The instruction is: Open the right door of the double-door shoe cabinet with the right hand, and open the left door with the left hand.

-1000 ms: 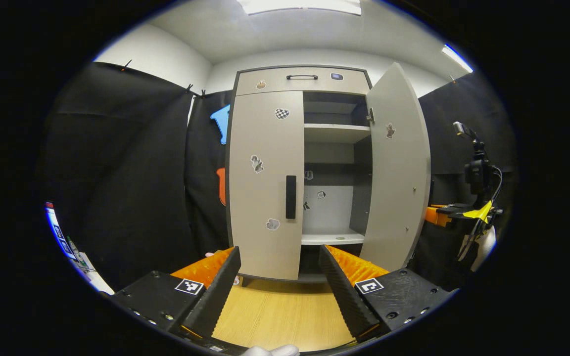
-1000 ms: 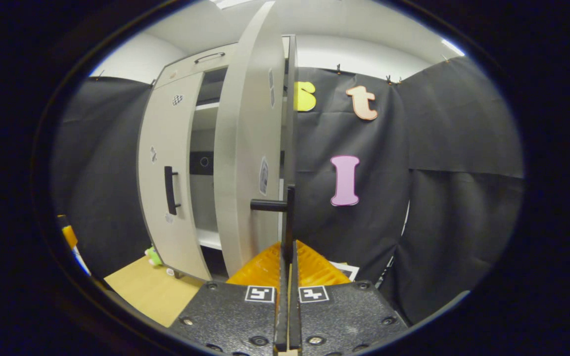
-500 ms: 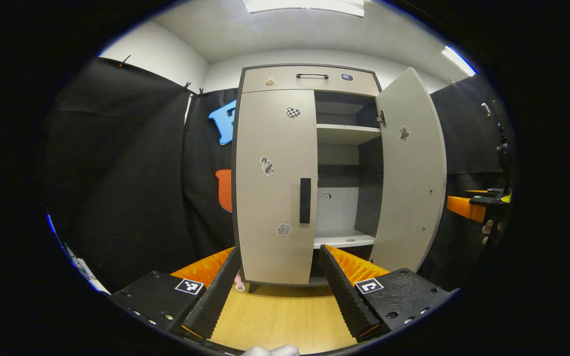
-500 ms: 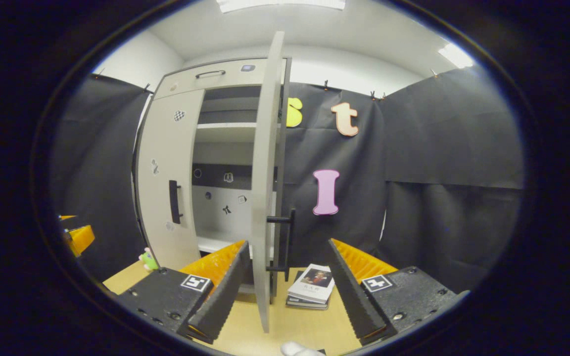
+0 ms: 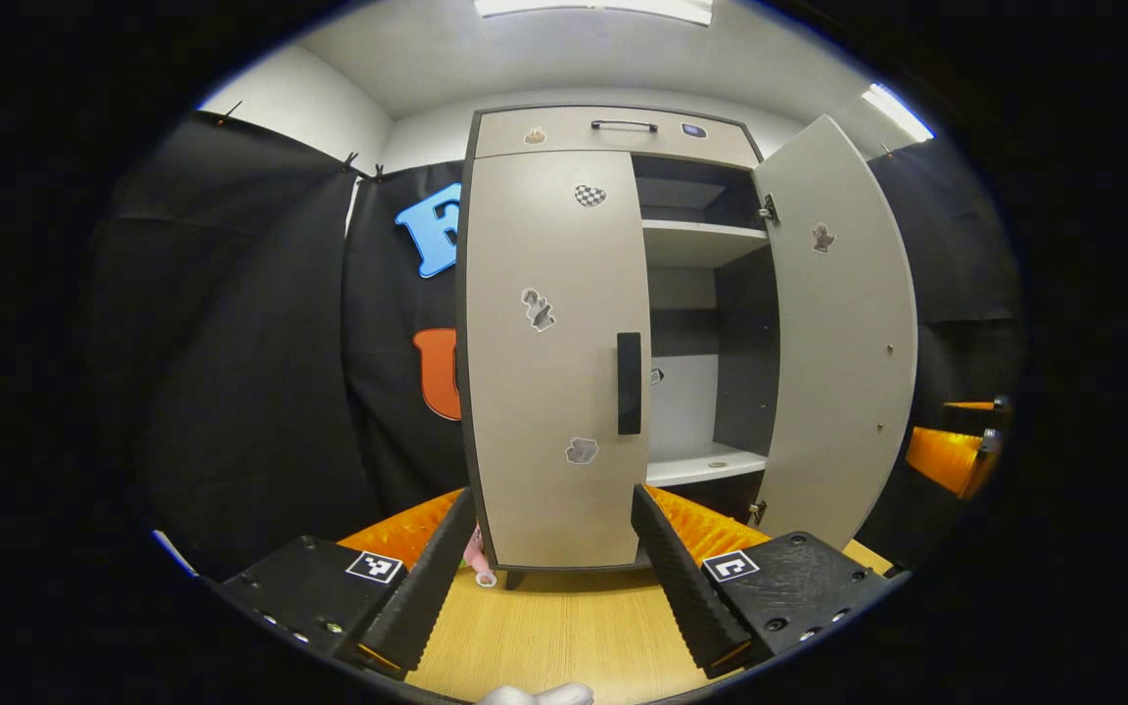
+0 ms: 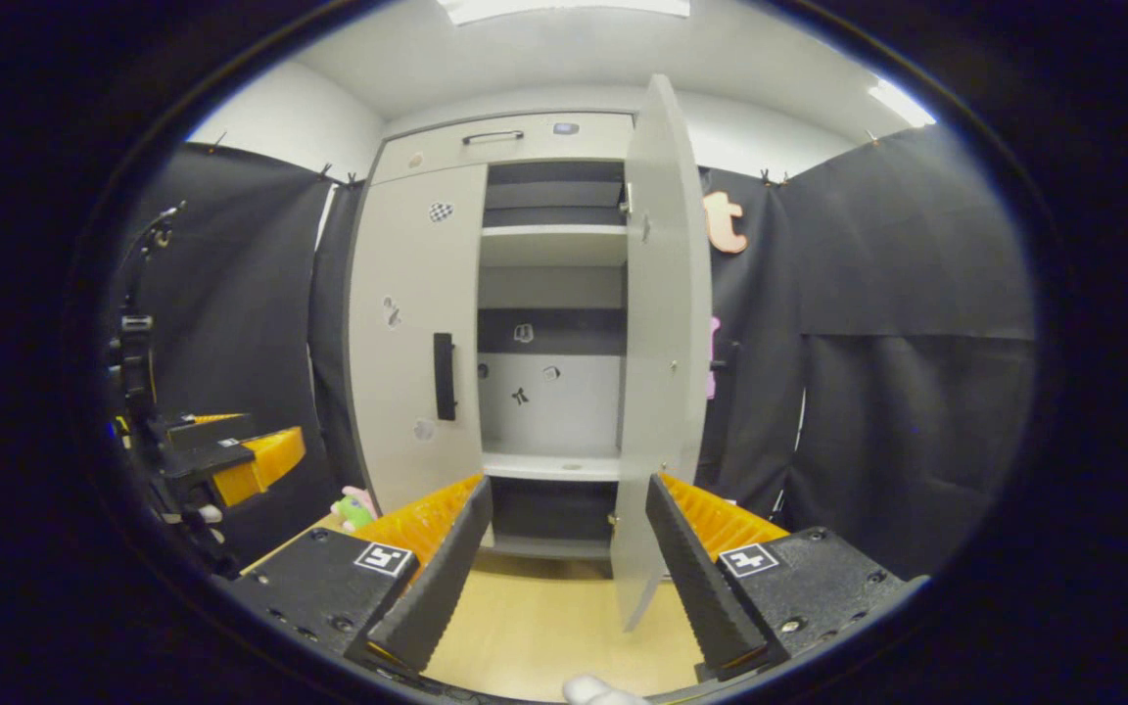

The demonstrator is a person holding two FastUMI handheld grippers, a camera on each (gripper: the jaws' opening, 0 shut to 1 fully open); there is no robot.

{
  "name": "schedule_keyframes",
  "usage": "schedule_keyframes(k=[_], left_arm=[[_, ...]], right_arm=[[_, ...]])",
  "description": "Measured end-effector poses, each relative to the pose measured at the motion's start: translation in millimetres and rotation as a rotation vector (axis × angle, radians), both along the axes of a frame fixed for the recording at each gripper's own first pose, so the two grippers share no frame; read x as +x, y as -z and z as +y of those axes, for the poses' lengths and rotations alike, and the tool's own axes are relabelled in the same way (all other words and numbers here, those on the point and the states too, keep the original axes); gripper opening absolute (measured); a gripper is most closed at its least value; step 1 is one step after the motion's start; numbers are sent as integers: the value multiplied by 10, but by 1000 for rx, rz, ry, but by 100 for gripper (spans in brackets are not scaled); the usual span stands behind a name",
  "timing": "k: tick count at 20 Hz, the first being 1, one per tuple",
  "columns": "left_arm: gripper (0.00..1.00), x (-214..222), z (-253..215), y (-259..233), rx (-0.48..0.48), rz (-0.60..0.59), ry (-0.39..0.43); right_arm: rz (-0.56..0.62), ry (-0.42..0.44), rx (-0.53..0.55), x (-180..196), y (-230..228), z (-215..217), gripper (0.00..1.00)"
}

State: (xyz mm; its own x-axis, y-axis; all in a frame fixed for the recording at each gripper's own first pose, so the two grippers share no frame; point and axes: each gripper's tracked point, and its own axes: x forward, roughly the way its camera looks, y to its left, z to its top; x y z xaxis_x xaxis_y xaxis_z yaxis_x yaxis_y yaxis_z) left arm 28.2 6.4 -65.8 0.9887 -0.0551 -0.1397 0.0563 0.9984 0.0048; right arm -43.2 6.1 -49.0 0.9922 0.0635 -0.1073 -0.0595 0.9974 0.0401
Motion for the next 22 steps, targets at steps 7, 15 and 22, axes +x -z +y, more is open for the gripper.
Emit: schedule_keyframes(k=[7, 15, 22], left_arm=[[95, 940, -400, 1, -15, -49, 92], [95, 2050, -802, -7, -17, -69, 120], [73, 2364, -893, 85, -50, -43, 90]], right_arm=[[26, 42, -30, 22, 30, 116, 98], [44, 136, -36, 109, -30, -75, 99], [58, 183, -49, 134, -13, -259, 99]])
